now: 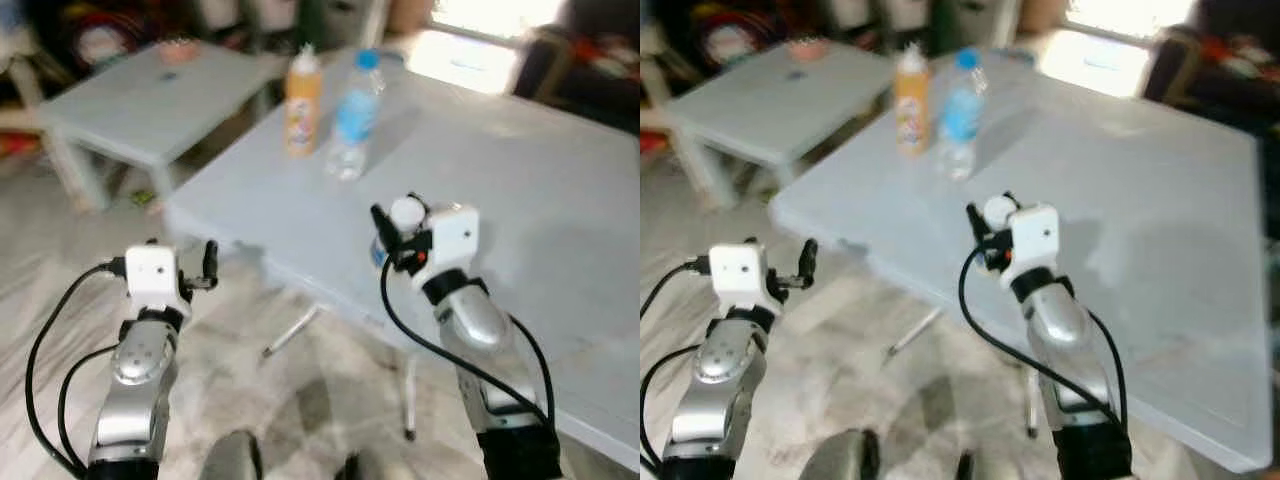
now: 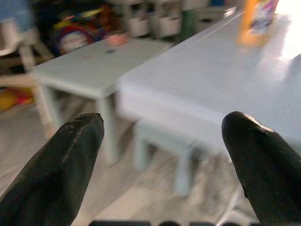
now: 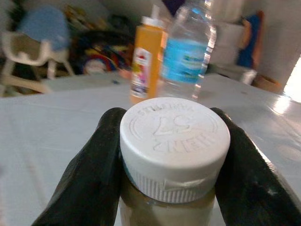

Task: Restocking fridge

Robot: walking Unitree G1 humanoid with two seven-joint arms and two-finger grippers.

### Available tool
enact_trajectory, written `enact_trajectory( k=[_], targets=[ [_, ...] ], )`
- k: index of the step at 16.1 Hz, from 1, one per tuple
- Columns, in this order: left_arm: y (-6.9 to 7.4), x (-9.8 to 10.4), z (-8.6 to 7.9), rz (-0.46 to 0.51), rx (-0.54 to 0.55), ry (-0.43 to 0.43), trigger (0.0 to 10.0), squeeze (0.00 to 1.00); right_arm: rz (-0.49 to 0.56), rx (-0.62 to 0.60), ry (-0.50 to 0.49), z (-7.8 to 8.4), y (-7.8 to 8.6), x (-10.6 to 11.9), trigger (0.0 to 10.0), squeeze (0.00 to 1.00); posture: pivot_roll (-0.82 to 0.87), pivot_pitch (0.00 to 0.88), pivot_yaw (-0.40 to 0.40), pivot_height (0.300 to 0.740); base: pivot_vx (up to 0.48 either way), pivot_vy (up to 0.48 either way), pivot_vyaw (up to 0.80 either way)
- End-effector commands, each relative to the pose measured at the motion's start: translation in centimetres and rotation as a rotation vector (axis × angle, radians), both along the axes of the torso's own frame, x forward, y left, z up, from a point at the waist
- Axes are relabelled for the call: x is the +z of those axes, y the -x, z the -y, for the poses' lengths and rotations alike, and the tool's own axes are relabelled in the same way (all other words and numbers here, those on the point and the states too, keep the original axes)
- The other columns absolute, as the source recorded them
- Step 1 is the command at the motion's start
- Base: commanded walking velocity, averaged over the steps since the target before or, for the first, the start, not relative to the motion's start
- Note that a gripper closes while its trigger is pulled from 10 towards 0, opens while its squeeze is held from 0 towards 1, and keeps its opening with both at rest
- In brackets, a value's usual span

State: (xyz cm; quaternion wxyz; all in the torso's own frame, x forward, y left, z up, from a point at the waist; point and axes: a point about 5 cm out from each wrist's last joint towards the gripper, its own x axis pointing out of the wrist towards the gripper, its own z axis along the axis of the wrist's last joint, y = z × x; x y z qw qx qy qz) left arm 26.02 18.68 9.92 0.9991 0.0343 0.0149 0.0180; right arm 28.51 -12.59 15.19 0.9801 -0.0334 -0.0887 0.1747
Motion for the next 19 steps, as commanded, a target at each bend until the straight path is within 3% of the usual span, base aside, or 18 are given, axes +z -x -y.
enact_trajectory(
  k=[1,5,14,19],
  targets=[
    [0.3,-0.2,0.1,-0.012,0.001,-0.011,10.0,0.00,-0.068,0.015,0.010,-0.2,0.4,-1.3,10.0,0.00,-0.04,0.105,-0.018,0.740,-0.281,0.000,0.80],
    [0.8,-0.8,0.2,-0.033,-0.005,0.001,10.0,0.00,-0.061,0.028,0.023,-0.5,0.4,-1.7,10.0,0.00,-0.04,0.108,-0.022,0.740,-0.139,0.000,0.80],
    [0.1,-0.8,0.5,-0.028,-0.002,-0.021,10.0,0.00,-0.018,0.077,0.050,-1.3,0.1,-1.4,10.0,0.00,-0.02,0.083,-0.036,0.740,0.000,0.000,0.80],
    [0.2,-0.6,0.1,-0.019,0.009,-0.035,10.0,0.00,-0.005,0.075,0.053,-1.3,-0.3,-1.2,10.0,0.00,-0.02,0.096,-0.032,0.740,0.000,0.329,0.80]
  ],
)
